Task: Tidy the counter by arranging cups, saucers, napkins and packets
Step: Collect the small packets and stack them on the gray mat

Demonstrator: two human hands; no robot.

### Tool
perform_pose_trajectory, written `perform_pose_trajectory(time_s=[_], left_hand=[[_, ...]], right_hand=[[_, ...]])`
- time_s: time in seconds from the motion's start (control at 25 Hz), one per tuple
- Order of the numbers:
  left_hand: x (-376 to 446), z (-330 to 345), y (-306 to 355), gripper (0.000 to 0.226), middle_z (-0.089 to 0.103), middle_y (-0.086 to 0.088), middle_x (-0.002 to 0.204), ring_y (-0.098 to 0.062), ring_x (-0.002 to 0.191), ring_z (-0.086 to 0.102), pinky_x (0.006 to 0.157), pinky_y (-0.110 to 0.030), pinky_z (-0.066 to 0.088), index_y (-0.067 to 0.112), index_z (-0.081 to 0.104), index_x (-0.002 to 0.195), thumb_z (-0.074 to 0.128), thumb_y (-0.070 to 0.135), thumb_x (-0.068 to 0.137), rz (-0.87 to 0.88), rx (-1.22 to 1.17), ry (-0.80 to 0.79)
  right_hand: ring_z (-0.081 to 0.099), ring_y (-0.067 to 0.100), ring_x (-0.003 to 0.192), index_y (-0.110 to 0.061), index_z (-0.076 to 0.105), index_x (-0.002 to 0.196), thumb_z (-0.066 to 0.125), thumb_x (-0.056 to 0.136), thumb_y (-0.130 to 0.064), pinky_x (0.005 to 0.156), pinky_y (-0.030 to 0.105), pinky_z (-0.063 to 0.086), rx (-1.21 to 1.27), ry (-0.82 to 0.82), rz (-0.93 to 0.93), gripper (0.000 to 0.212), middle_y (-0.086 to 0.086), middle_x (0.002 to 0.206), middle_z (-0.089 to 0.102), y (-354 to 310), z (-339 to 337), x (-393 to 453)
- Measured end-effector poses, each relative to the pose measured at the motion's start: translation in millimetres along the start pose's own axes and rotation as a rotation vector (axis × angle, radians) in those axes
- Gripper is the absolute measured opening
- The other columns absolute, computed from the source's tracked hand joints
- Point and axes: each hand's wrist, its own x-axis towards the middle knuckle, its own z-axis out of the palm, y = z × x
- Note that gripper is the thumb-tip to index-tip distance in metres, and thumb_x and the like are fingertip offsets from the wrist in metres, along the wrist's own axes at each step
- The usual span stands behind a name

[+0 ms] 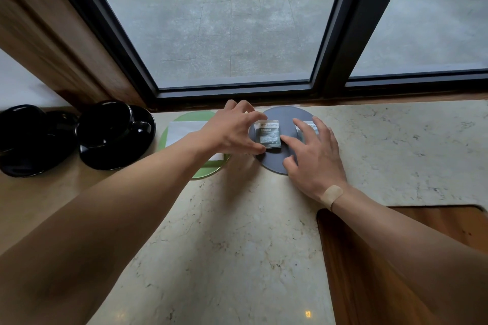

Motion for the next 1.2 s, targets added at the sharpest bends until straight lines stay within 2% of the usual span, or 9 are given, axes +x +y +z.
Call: perform_pose_trajectory(time_s=[0.16, 0.24, 0.36, 0.52, 0.68, 0.92, 1.2], left_hand=[[-0.7, 0.6, 0.7, 0.079, 0.042, 0.0, 0.136, -0.023, 0.121, 0.033, 0.1, -0.035, 0.038, 0.035, 0.041, 0.141, 0.069, 0.058, 0.071, 0.0, 0.009, 0.0], [-2.1, 1.1, 3.2, 0.087, 0.041, -0.001, 0.138, -0.024, 0.122, 0.032, 0.101, -0.035, 0.037, 0.033, 0.036, 0.145, 0.069, 0.06, 0.07, -0.01, -0.004, 0.009], [-1.8, 0.7, 12.9, 0.09, 0.04, -0.001, 0.14, -0.025, 0.123, 0.032, 0.104, -0.04, 0.036, 0.033, 0.034, 0.146, 0.068, 0.064, 0.068, 0.026, 0.005, 0.081], [13.8, -0.7, 41.1, 0.088, 0.039, 0.0, 0.142, -0.027, 0.127, 0.03, 0.106, -0.045, 0.034, 0.033, 0.038, 0.144, 0.067, 0.065, 0.068, 0.1, 0.019, 0.107], [30.2, 5.3, 67.8, 0.087, 0.038, 0.0, 0.142, -0.026, 0.129, 0.027, 0.106, -0.042, 0.031, 0.032, 0.037, 0.143, 0.065, 0.068, 0.069, 0.116, 0.052, 0.062], [41.3, 16.5, 76.8, 0.081, 0.04, -0.002, 0.137, -0.026, 0.125, 0.029, 0.099, -0.042, 0.032, 0.031, 0.044, 0.137, 0.065, 0.07, 0.069, 0.038, 0.053, 0.009], [37.9, 21.7, 84.9, 0.074, 0.043, -0.002, 0.131, -0.024, 0.121, 0.033, 0.096, -0.042, 0.034, 0.029, 0.05, 0.124, 0.061, 0.075, 0.067, -0.015, 0.064, 0.074]], right_hand=[[0.023, 0.032, 0.14, -0.019, 0.061, 0.126, 0.048, 0.083, -0.021, 0.114, 0.053, 0.025, 0.051, 0.085, -0.016, 0.045, 0.01, 0.148, 0.041, 3.4, 1.7, -0.7], [0.032, 0.03, 0.136, -0.014, 0.06, 0.127, 0.048, 0.083, -0.015, 0.111, 0.05, 0.032, 0.139, 0.186, 0.062, 0.045, 0.01, 0.143, 0.046, 10.4, -3.5, 1.2], [0.034, 0.026, 0.133, -0.013, 0.056, 0.131, 0.049, 0.086, -0.007, 0.109, 0.044, 0.036, 0.206, 0.26, 0.242, 0.046, 0.008, 0.141, 0.047, 28.9, -14.8, 4.9], [0.033, 0.027, 0.134, -0.014, 0.063, 0.124, 0.05, 0.086, -0.004, 0.109, 0.044, 0.036, 0.14, 0.235, 0.294, 0.041, 0.007, 0.142, 0.047, 53.3, -19.8, 1.9], [0.036, 0.027, 0.133, -0.015, 0.069, 0.115, 0.054, 0.086, -0.005, 0.109, 0.046, 0.035, 0.127, 0.185, 0.253, 0.035, 0.006, 0.138, 0.051, 65.2, -20.4, -6.9], [0.04, 0.026, 0.13, -0.018, 0.07, 0.111, 0.055, 0.084, -0.009, 0.107, 0.045, 0.037, 0.15, 0.155, 0.183, 0.032, 0.004, 0.134, 0.054, 70.4, -13.7, -14.1], [0.041, 0.027, 0.129, -0.018, 0.07, 0.11, 0.054, 0.083, -0.011, 0.106, 0.047, 0.038, 0.18, 0.171, 0.174, 0.032, 0.005, 0.132, 0.056, 70.6, -10.7, -17.4]])
